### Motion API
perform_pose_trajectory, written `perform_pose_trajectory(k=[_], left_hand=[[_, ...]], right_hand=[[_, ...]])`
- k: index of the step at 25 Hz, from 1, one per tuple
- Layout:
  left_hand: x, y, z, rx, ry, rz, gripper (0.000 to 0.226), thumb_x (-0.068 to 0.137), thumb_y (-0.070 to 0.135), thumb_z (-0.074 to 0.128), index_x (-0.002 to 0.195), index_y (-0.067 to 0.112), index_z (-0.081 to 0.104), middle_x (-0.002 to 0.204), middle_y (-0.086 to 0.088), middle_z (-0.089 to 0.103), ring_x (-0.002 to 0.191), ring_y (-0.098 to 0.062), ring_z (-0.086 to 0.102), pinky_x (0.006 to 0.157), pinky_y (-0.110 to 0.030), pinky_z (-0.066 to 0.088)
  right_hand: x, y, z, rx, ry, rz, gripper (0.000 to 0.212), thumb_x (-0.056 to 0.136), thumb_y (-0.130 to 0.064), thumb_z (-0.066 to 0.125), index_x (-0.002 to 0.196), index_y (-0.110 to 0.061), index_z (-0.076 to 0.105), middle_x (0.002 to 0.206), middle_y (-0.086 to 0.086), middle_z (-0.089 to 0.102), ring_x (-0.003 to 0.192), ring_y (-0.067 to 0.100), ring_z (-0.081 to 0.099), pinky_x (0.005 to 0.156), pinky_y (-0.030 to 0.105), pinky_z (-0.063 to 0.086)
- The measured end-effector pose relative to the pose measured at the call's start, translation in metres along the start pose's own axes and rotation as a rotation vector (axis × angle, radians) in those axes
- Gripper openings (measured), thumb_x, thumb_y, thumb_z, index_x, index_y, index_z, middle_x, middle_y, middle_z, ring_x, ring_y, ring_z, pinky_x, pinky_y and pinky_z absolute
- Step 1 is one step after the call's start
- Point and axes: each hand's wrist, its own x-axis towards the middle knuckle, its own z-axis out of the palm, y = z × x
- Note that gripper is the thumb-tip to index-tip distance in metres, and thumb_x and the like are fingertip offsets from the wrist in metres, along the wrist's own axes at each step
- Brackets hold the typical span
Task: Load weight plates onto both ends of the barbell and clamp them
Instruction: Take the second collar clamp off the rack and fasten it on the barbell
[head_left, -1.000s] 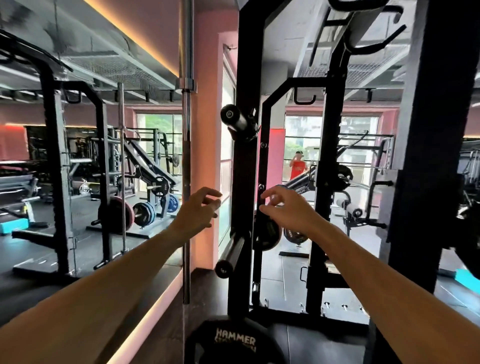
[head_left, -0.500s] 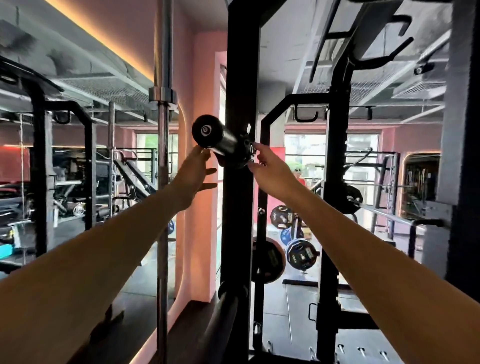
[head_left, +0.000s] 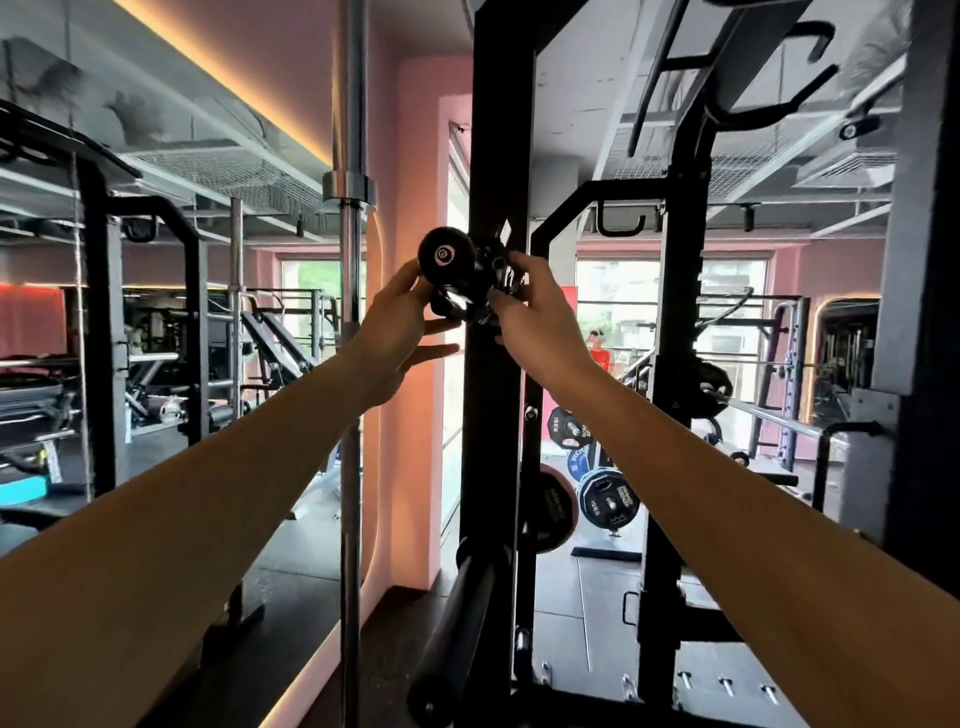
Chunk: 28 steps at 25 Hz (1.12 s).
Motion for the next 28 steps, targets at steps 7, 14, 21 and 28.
perform_pose_trajectory(k=[7,14,21,28], left_hand=[[-0.109,0.072,-0.011,-0.009,0.033,0.047,0.035,0.109,0.036,0.038,0.141,0.044,0.050,0.137,-0.001,0.064,0.112,-0.028,0.070,0.076,-0.038,0.060],[-0.229,0.078,0.008,0.057,-0.025,-0.004,0.024,0.105,0.037,0.049,0.111,0.058,0.060,0.099,0.004,0.066,0.099,-0.021,0.073,0.075,-0.037,0.059],[-0.305,0.052,0.103,0.027,-0.249,-0.056,0.034,0.104,0.028,0.053,0.132,0.046,0.058,0.104,0.002,0.063,0.096,-0.017,0.067,0.069,-0.029,0.060],[-0.368,0.055,0.245,0.006,-0.413,-0.051,0.038,0.099,0.024,0.063,0.132,0.041,0.059,0.097,0.004,0.069,0.083,-0.009,0.072,0.073,-0.035,0.063]], right_hand=[[-0.090,-0.088,-0.006,0.018,0.032,-0.062,0.044,0.097,-0.015,0.054,0.140,-0.026,0.047,0.124,0.001,0.063,0.103,0.018,0.066,0.091,0.044,0.058],[-0.201,-0.112,-0.051,-0.053,-0.076,0.179,0.055,0.089,-0.008,0.053,0.138,-0.033,0.044,0.107,0.012,0.070,0.093,0.030,0.072,0.074,0.047,0.058],[-0.280,-0.110,-0.167,-0.110,-0.011,0.430,0.031,0.090,-0.019,0.062,0.116,-0.029,0.049,0.104,0.006,0.068,0.087,0.033,0.075,0.081,0.045,0.059],[-0.348,-0.118,-0.324,-0.294,0.076,0.504,0.022,0.092,-0.020,0.062,0.111,-0.026,0.052,0.100,0.002,0.067,0.074,0.018,0.073,0.078,0.041,0.063]])
